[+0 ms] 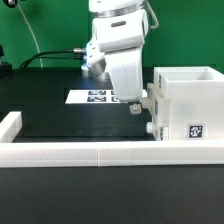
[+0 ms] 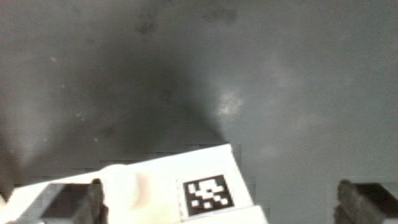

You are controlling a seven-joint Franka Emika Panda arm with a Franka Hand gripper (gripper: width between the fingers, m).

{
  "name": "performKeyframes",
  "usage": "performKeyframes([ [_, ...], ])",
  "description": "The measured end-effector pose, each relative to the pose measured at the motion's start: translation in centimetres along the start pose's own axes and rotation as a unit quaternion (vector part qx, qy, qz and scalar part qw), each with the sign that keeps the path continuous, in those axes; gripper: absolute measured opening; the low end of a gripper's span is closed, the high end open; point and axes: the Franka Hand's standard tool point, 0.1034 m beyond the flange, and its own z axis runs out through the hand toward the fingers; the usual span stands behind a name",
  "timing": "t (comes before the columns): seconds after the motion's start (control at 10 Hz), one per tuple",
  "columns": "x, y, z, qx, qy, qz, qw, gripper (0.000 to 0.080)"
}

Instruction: Assemble drawer

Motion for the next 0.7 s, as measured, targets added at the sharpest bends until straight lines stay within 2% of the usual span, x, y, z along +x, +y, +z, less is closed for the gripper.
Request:
performKeyframes([
  [0.2,0.6,0.1,0.1,-0.003,-0.001,0.006,1.0,0.0649],
  [0.3,0.2,0.1,0.1,-0.004,-0.001,0.008,1.0,0.0649],
  [0.5,-2.2,-0.4,-0.1,0.0,-0.001,0.005,1.0,0.0649],
  [0.6,-2.8,-0.4,-0.3,-0.001,-0.001,0.011,1.0,0.0649],
  [0.7,-2.6,-0.4,-0.2,-0.001,0.0,0.012,1.0,0.0649],
])
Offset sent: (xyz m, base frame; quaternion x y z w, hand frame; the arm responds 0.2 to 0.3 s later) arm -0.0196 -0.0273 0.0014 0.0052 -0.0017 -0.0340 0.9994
